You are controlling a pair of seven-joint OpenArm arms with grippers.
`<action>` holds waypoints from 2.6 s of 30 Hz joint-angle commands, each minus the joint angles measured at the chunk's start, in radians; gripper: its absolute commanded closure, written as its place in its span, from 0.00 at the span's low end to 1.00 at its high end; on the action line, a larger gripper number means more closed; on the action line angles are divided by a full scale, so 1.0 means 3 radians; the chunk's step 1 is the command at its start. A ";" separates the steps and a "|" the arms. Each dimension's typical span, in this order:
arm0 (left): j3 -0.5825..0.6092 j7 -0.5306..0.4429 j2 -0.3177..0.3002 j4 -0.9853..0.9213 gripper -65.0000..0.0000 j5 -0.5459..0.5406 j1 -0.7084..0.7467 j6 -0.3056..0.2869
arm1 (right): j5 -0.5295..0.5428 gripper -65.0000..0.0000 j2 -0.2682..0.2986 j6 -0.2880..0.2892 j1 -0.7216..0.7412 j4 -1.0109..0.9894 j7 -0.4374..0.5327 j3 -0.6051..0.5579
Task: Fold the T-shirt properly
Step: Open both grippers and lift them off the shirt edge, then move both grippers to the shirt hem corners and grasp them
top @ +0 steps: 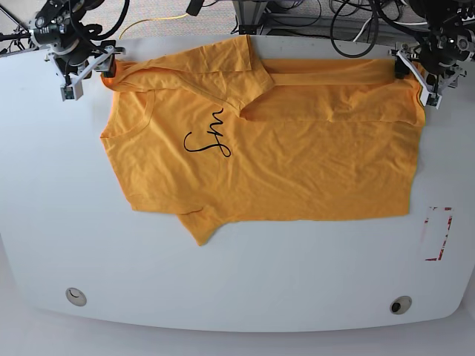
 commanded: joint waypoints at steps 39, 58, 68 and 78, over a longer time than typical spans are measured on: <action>-0.0017 -0.0039 -0.0057 -0.0227 0.82 0.0082 -0.0108 -0.0002 | 0.0342 0.81 0.1478 0.0001 -0.0392 -0.0236 0.0045 -0.1180; -0.0017 0.0063 -0.0062 0.0044 0.63 0.0067 -0.0098 -0.0002 | 0.0332 0.30 0.1652 0.0001 0.0074 -0.0252 0.0045 -0.1180; -0.0022 0.0380 -0.0042 0.0606 0.36 0.0056 -0.0098 -0.0002 | -0.0303 0.30 0.1038 0.0001 0.0979 -0.0610 -0.0149 -0.0812; -0.0201 0.0380 -0.0036 0.0678 0.36 0.0056 -0.0226 -0.0002 | -0.1223 0.30 0.0654 0.0001 0.2156 -0.1505 -0.0032 -0.0709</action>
